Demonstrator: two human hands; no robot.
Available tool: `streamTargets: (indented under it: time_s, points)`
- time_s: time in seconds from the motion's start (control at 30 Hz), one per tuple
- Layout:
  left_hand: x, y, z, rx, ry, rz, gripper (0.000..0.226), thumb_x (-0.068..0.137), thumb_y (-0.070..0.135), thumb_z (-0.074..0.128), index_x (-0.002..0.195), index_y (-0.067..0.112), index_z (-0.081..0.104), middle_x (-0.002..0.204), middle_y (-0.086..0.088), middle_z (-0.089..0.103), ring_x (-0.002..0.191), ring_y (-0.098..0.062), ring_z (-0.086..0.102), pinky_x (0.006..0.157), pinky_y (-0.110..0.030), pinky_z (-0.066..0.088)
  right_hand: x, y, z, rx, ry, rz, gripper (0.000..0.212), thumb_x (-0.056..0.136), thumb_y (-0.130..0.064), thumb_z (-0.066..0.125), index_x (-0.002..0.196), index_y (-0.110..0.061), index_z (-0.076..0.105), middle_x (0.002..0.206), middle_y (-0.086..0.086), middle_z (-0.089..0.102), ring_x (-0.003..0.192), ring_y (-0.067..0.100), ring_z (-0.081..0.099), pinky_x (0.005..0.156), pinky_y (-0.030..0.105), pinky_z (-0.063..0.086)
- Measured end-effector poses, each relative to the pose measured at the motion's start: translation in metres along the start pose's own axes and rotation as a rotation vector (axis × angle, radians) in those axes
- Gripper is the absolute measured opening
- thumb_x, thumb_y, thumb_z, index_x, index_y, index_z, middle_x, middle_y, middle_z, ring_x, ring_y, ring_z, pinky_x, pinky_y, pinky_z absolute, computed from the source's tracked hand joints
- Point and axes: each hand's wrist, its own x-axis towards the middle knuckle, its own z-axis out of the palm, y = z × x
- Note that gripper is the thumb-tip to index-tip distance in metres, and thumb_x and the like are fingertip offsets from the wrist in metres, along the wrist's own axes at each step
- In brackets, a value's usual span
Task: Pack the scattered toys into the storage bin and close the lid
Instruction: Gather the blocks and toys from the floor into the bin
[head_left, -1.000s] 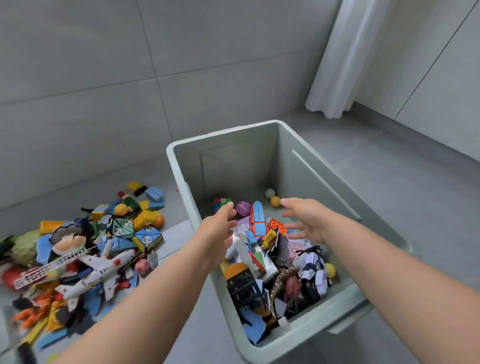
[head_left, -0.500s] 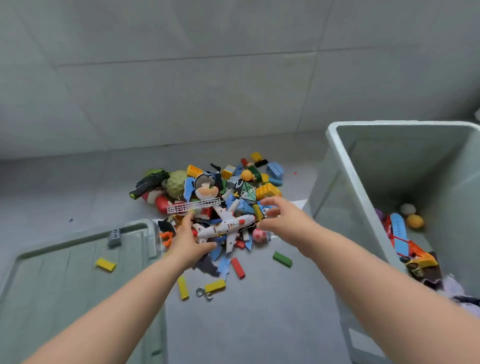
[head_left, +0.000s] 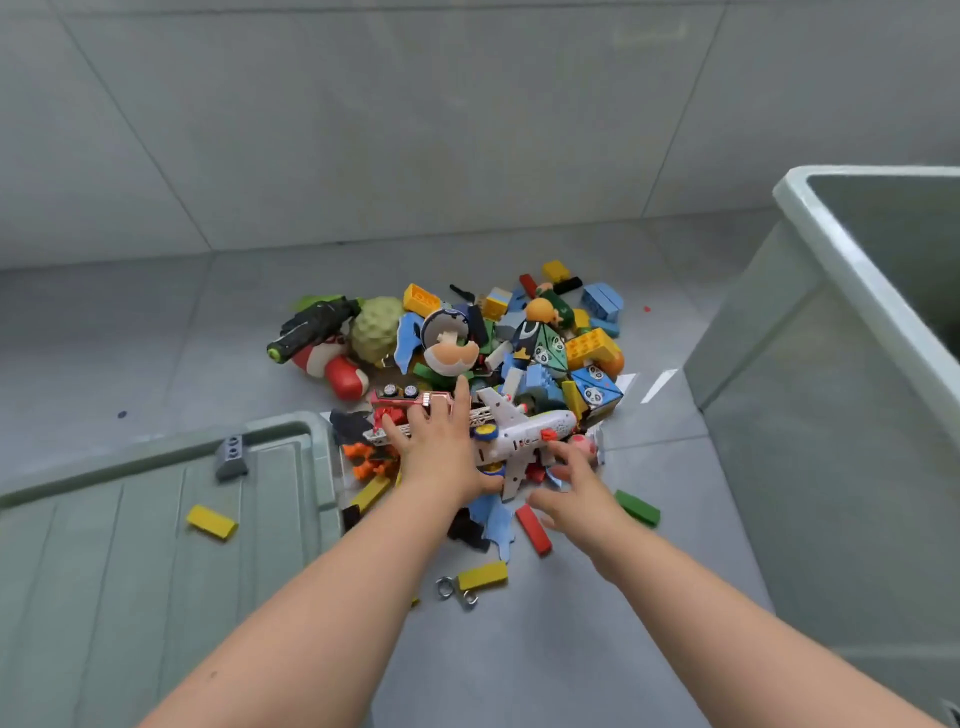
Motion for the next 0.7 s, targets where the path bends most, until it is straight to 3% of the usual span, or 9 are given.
streamTargets:
  time_s: [0.1, 0.17, 0.23, 0.33, 0.4, 0.47, 0.53, 0.63, 0.7]
  points:
    - [-0.005, -0.003, 0.011, 0.0, 0.022, -0.017, 0.113, 0.068, 0.071, 0.061, 0.149, 0.029, -0.007, 0.149, -0.008, 0.015, 0.133, -0.034, 0.022, 0.107, -0.067, 0.0, 0.008, -0.001, 0.012, 0.254, 0.056, 0.055, 0.066, 0.086, -0.003, 0.058, 0.14, -0.019, 0.023, 0.139, 0.003, 0.04, 0.112, 0.015, 0.044, 0.095, 0.037, 0.046]
    - [-0.005, -0.009, 0.016, -0.022, 0.038, 0.003, 0.111, 0.068, 0.067, 0.063, 0.148, 0.034, -0.005, 0.149, -0.012, 0.012, 0.135, -0.035, 0.019, 0.111, -0.063, 0.004, 0.017, -0.005, 0.02, 0.564, 0.1, 0.123, 0.066, 0.089, -0.01, 0.058, 0.142, -0.018, 0.02, 0.124, 0.004, 0.052, 0.108, 0.018, 0.049, 0.086, 0.037, 0.049]
    - [-0.007, -0.014, 0.019, -0.015, 0.07, 0.029, 0.105, 0.069, 0.063, 0.065, 0.148, 0.035, 0.001, 0.148, -0.011, 0.014, 0.134, -0.033, 0.02, 0.112, -0.058, 0.008, 0.024, -0.014, 0.024, 0.757, 0.124, 0.209, 0.051, 0.09, -0.027, 0.058, 0.135, -0.015, 0.036, 0.113, 0.004, 0.057, 0.096, 0.019, 0.055, 0.08, 0.036, 0.051]
    - [-0.016, -0.019, 0.024, -0.06, 0.2, 0.119, 0.09, 0.07, 0.057, 0.066, 0.144, 0.033, 0.022, 0.131, -0.004, 0.038, 0.117, -0.026, 0.039, 0.106, -0.046, 0.019, 0.029, -0.021, 0.031, 0.67, 0.119, 0.271, 0.025, 0.092, -0.038, 0.053, 0.105, -0.017, 0.053, 0.089, 0.002, 0.056, 0.072, 0.012, 0.051, 0.079, 0.033, 0.05]
    - [-0.023, -0.021, 0.029, -0.15, 0.308, 0.222, 0.087, 0.057, 0.049, 0.078, 0.132, 0.025, 0.041, 0.108, -0.004, 0.055, 0.095, -0.026, 0.054, 0.094, -0.04, 0.026, 0.029, -0.019, 0.035, 0.606, 0.132, 0.243, 0.021, 0.091, -0.031, 0.056, 0.107, -0.019, 0.051, 0.083, 0.002, 0.057, 0.064, 0.011, 0.049, 0.06, 0.025, 0.043]
    - [-0.034, -0.022, 0.03, -0.325, 0.321, 0.354, 0.087, 0.05, 0.041, 0.086, 0.123, 0.015, 0.047, 0.096, -0.006, 0.059, 0.083, -0.027, 0.06, 0.085, -0.04, 0.039, 0.028, -0.012, 0.037, 0.585, 0.135, 0.199, 0.019, 0.09, -0.025, 0.057, 0.106, -0.017, 0.05, 0.091, 0.006, 0.058, 0.068, 0.013, 0.053, 0.056, 0.024, 0.043]
    - [-0.047, -0.02, 0.025, -0.503, 0.229, 0.407, 0.081, 0.058, 0.035, 0.085, 0.124, 0.006, 0.048, 0.106, -0.009, 0.057, 0.096, -0.027, 0.058, 0.082, -0.034, 0.045, 0.022, -0.006, 0.039, 0.609, 0.111, 0.168, 0.013, 0.091, -0.022, 0.054, 0.101, -0.015, 0.05, 0.094, 0.008, 0.059, 0.074, 0.016, 0.056, 0.053, 0.023, 0.047]
    - [-0.06, -0.018, 0.022, -0.609, 0.148, 0.336, 0.077, 0.065, 0.027, 0.083, 0.126, 0.004, 0.042, 0.116, -0.008, 0.05, 0.106, -0.025, 0.053, 0.078, -0.022, 0.036, 0.009, 0.001, 0.043, 0.762, 0.063, 0.132, 0.009, 0.092, -0.015, 0.054, 0.097, -0.015, 0.047, 0.086, 0.008, 0.059, 0.065, 0.016, 0.056, 0.046, 0.021, 0.043]
    - [-0.063, -0.018, 0.019, -0.657, 0.142, 0.302, 0.079, 0.066, 0.023, 0.083, 0.128, 0.005, 0.038, 0.118, -0.008, 0.046, 0.109, -0.028, 0.053, 0.075, -0.018, 0.031, 0.003, 0.007, 0.049, 0.772, 0.069, 0.1, 0.018, 0.09, -0.011, 0.056, 0.104, -0.016, 0.047, 0.097, 0.008, 0.062, 0.072, 0.015, 0.059, 0.048, 0.02, 0.044]
